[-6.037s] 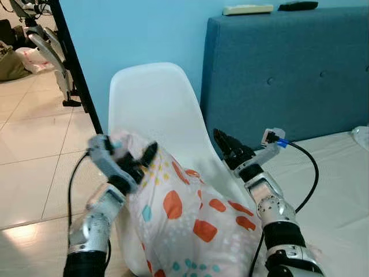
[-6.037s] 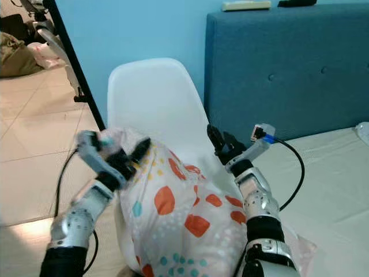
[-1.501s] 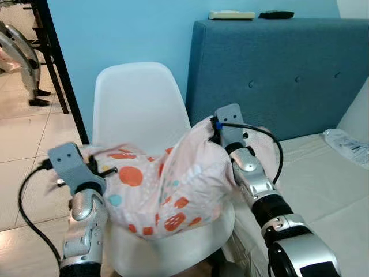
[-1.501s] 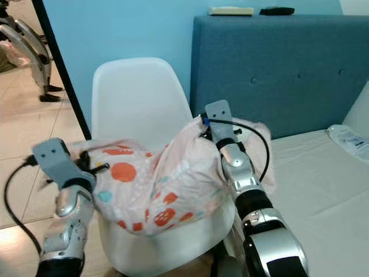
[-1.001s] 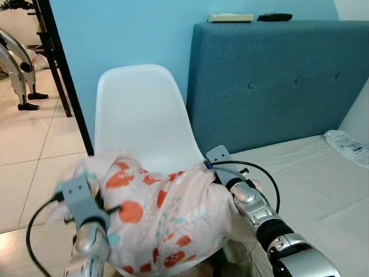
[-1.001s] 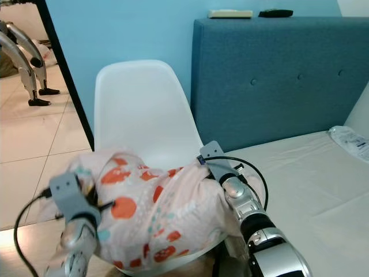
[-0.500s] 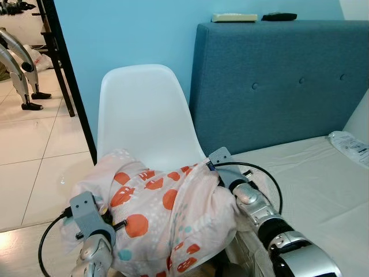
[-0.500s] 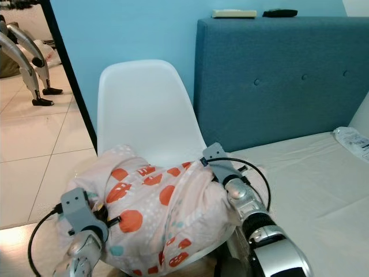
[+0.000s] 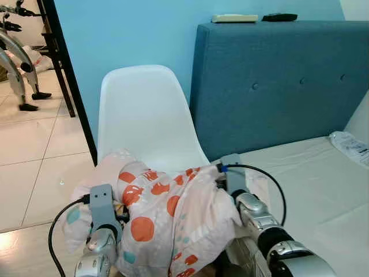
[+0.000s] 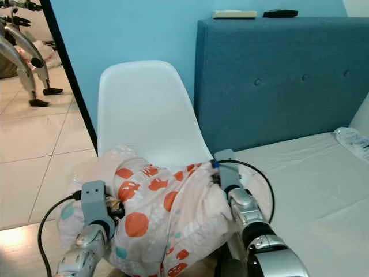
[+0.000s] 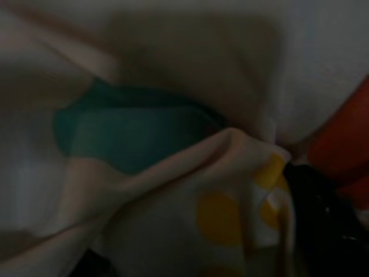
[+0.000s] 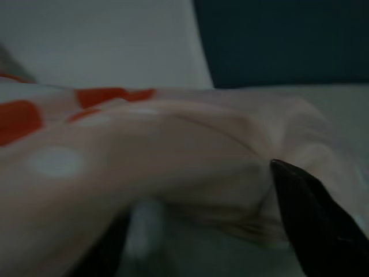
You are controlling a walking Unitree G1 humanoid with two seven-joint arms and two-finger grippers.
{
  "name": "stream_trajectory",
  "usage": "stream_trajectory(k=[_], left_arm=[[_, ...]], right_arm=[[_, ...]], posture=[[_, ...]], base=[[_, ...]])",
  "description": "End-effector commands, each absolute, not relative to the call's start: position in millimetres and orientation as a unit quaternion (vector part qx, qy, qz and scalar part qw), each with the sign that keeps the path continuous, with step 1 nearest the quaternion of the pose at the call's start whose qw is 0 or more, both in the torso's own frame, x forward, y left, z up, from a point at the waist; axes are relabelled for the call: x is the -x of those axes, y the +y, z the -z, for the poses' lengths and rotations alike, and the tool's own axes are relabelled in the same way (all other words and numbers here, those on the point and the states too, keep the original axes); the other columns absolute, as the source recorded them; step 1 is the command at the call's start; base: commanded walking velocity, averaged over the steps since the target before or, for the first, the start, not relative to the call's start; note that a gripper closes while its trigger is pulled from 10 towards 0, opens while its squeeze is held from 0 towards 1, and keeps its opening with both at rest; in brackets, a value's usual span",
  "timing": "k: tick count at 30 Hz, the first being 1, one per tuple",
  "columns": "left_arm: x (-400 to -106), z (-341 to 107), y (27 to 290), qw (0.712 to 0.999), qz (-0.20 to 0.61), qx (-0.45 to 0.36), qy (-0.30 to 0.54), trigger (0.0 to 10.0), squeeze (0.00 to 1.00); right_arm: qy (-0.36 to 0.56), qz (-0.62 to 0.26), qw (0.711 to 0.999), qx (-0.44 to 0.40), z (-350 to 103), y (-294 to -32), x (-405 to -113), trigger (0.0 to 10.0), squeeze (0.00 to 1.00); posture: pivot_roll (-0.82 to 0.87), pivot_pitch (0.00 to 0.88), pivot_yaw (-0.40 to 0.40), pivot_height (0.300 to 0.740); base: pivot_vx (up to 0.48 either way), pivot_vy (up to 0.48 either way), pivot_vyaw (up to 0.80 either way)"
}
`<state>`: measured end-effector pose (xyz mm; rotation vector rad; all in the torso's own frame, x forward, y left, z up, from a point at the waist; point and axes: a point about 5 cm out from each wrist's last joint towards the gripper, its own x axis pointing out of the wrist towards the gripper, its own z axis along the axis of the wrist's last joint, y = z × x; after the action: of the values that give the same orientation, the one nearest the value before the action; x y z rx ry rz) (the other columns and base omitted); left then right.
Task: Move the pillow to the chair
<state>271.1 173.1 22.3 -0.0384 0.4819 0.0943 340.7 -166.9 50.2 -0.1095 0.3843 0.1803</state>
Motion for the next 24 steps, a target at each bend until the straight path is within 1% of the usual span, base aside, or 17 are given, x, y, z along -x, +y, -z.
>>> stream_trajectory(k=[1,7,8,9,11,12,13,14,15,16,17,18,19,20,21,24], left_arm=[[-268,-18,167,0.962,0.004,-0.026,0.273,10.0,1.0],[-269,-28,177,0.957,0.018,-0.061,0.283,10.0,1.0],[-268,-37,183,0.952,0.045,-0.068,0.295,10.0,1.0],[-268,-37,183,0.952,0.045,-0.068,0.295,10.0,1.0],[-265,-49,189,0.947,0.069,-0.083,0.301,10.0,1.0],[-263,-54,192,0.946,0.077,-0.096,0.301,10.0,1.0],[-263,-54,192,0.946,0.077,-0.096,0.301,10.0,1.0],[-261,-58,194,0.944,0.083,-0.104,0.301,10.0,1.0],[-257,-65,199,0.942,0.092,-0.115,0.302,10.0,1.0],[-257,-65,199,0.942,0.092,-0.115,0.302,10.0,1.0],[-252,-71,203,0.937,0.103,-0.134,0.307,10.0,1.0],[-252,-71,203,0.937,0.103,-0.134,0.307,10.0,1.0],[-246,-76,210,0.931,0.111,-0.153,0.313,10.0,1.0],[-238,-86,223,0.918,0.115,-0.196,0.326,10.0,1.0],[-238,-91,229,0.915,0.11,-0.211,0.325,10.0,1.0],[-238,-98,234,0.912,0.103,-0.227,0.325,10.0,1.0]], right_arm=[[0.219,-0.085,0.972,0.022,-41,-168,-334,10.0,1.0],[0.22,-0.078,0.972,0.017,-44,-177,-336,10.0,1.0],[0.232,-0.081,0.969,0.021,-47,-184,-337,10.0,1.0],[0.232,-0.081,0.969,0.021,-47,-184,-337,10.0,1.0],[0.263,-0.079,0.959,0.07,-48,-195,-337,10.0,1.0],[0.279,-0.074,0.949,0.126,-49,-203,-337,10.0,1.0],[0.279,-0.074,0.949,0.126,-49,-203,-337,10.0,1.0],[0.288,-0.069,0.941,0.166,-50,-210,-337,10.0,1.0],[0.294,-0.053,0.93,0.215,-56,-221,-338,10.0,0.63],[0.294,-0.053,0.93,0.215,-56,-221,-338,10.0,0.63],[0.296,-0.041,0.922,0.245,-63,-231,-339,10.0,0.0],[0.296,-0.041,0.922,0.245,-63,-231,-339,10.0,0.0],[0.297,-0.037,0.92,0.253,-71,-238,-340,10.0,0.0],[0.301,-0.037,0.911,0.278,-85,-248,-341,10.0,0.0],[0.3,-0.035,0.909,0.288,-92,-252,-342,10.0,0.0],[0.297,-0.032,0.906,0.3,-101,-257,-342,10.0,0.0]], posture=[[0.1,0.001,-0.043,0.595],[0.1,0.0,-0.046,0.595],[0.11,0.0,-0.048,0.595],[0.11,0.0,-0.048,0.595],[0.11,0.0,-0.048,0.595],[0.12,0.0,-0.053,0.595],[0.12,0.0,-0.053,0.595],[0.12,0.0,-0.053,0.595],[0.12,0.0,-0.052,0.595],[0.12,0.0,-0.052,0.595],[0.12,0.0,-0.054,0.595],[0.12,0.0,-0.054,0.595],[0.12,0.0,-0.057,0.595],[0.12,0.0,-0.057,0.595],[0.13,0.0,-0.062,0.595],[0.13,0.0,-0.063,0.595]], base=[[0.0,0.0,0.0],[0.0,0.0,0.0],[0.0,0.0,0.0],[0.0,0.0,0.0],[0.0,0.0,0.0],[0.0,0.0,0.0],[0.0,0.0,0.0],[0.0,0.0,0.0],[0.0,0.0,0.0],[0.0,0.0,0.0],[0.0,0.0,0.0],[0.0,0.0,0.0],[0.0,0.0,0.0],[0.0,0.0,0.0],[0.0,0.0,0.0],[0.0,0.0,0.0]])
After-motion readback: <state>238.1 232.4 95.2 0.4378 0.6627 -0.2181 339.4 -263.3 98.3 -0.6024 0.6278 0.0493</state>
